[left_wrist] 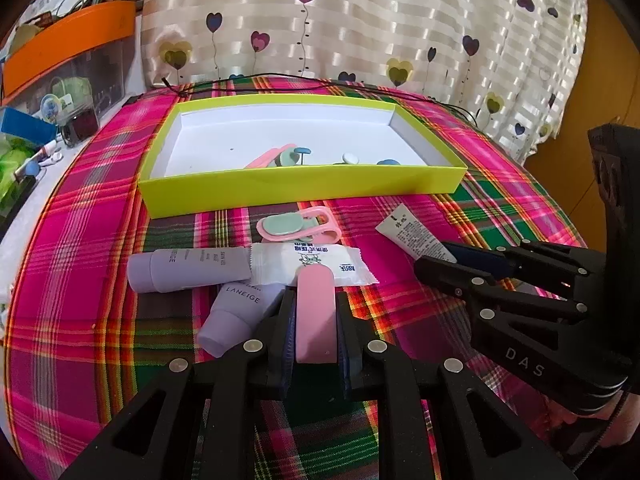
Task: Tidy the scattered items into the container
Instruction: 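Lift the pink nail file with the left tool while the right tool lifts the white tube, then drop the nail file into the tray with the left tool while the right tool releases the tube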
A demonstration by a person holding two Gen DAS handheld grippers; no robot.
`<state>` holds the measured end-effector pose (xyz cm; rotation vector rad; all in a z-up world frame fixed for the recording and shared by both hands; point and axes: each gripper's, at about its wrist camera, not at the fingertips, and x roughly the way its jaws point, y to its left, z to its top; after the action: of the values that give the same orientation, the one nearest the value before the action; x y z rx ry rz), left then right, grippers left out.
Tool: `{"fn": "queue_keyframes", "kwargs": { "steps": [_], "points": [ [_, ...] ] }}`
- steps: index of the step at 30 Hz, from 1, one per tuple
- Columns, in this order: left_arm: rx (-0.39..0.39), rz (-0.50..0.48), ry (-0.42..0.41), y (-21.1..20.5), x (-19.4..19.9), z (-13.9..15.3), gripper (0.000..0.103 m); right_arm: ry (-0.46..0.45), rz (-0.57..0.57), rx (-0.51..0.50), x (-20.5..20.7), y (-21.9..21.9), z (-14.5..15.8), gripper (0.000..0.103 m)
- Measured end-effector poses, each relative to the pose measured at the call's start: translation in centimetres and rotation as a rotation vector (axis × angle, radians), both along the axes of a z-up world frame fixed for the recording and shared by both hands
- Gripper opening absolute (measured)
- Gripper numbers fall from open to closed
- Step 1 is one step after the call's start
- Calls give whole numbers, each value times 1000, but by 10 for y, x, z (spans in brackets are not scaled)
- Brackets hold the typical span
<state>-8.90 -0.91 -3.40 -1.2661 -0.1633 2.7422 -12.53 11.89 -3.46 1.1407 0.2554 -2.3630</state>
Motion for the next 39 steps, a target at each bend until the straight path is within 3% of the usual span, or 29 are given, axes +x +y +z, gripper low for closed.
{"fn": "queue_keyframes", "kwargs": {
  "steps": [21, 29, 39],
  "points": [
    [-34, 9, 1, 5, 3, 1, 18, -14, -19, -61, -5, 12, 1, 20],
    [-26, 10, 16, 9, 9, 5, 18, 34, -51, -121, -1, 24, 10, 20],
    [-34, -8, 58, 15, 12, 21, 18, 78, -80, -122, 4, 30, 19, 20]
  ]
}}
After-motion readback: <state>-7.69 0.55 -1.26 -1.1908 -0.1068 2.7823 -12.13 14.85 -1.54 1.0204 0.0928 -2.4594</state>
